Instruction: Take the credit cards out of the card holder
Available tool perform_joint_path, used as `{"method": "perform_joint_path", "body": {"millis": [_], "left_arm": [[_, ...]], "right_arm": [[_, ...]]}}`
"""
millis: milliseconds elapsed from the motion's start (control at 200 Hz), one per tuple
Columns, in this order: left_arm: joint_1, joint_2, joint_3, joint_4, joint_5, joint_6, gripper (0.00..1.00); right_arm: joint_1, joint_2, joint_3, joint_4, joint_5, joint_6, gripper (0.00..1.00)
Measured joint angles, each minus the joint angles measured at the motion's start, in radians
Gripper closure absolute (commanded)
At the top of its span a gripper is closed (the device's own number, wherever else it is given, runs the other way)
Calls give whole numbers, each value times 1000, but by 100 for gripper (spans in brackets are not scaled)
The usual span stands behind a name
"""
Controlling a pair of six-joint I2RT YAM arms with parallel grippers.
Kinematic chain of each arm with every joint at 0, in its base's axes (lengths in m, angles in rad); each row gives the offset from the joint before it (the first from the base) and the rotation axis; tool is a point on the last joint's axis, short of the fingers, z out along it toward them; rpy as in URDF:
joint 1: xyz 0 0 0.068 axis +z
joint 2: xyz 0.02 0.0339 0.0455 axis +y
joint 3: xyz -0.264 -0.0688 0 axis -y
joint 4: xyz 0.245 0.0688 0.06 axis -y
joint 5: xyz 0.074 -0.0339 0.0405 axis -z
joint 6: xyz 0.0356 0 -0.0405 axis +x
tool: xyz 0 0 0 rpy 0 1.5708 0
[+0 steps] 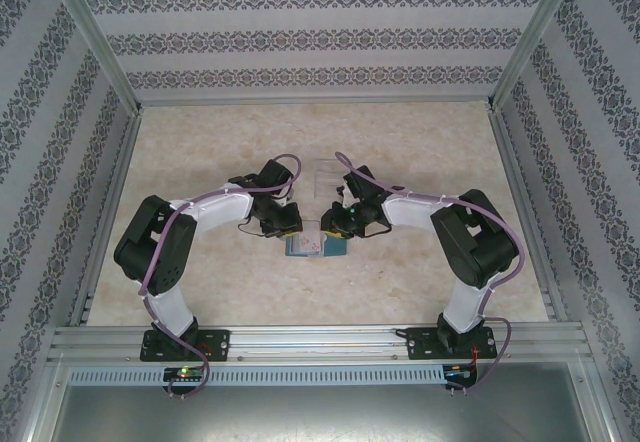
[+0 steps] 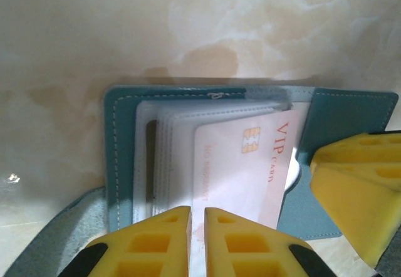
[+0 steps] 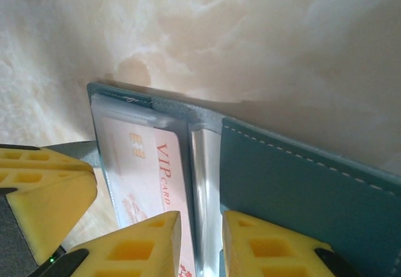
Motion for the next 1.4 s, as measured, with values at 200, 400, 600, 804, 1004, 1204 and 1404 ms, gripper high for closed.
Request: {"method": "perform_joint_path", "body": {"millis": [200,400,600,804,1004,1204,1404], "left_arm": [[0,31,0,4,23,0,90],[0,51,4,3,30,9,90],[0,58,14,-3,26,27,90],[0,60,17,-6,24,31,90],[0,60,17,-6,24,31,90],[0,60,17,-6,22,31,90],[0,60,18,-8,21,31,90]], "right_arm": [[0,13,-6,61,-42,0,75],[0,29,-19,87,-47,0,76],[-1,50,-25,107,-69,0,79],[-6,55,-43,154,-97,11,82],[-7,55,-50,178,-113,19,87],[-13,55,-58,191,-123,23,91],[-18,37,-58,175,-118,14,95]]}}
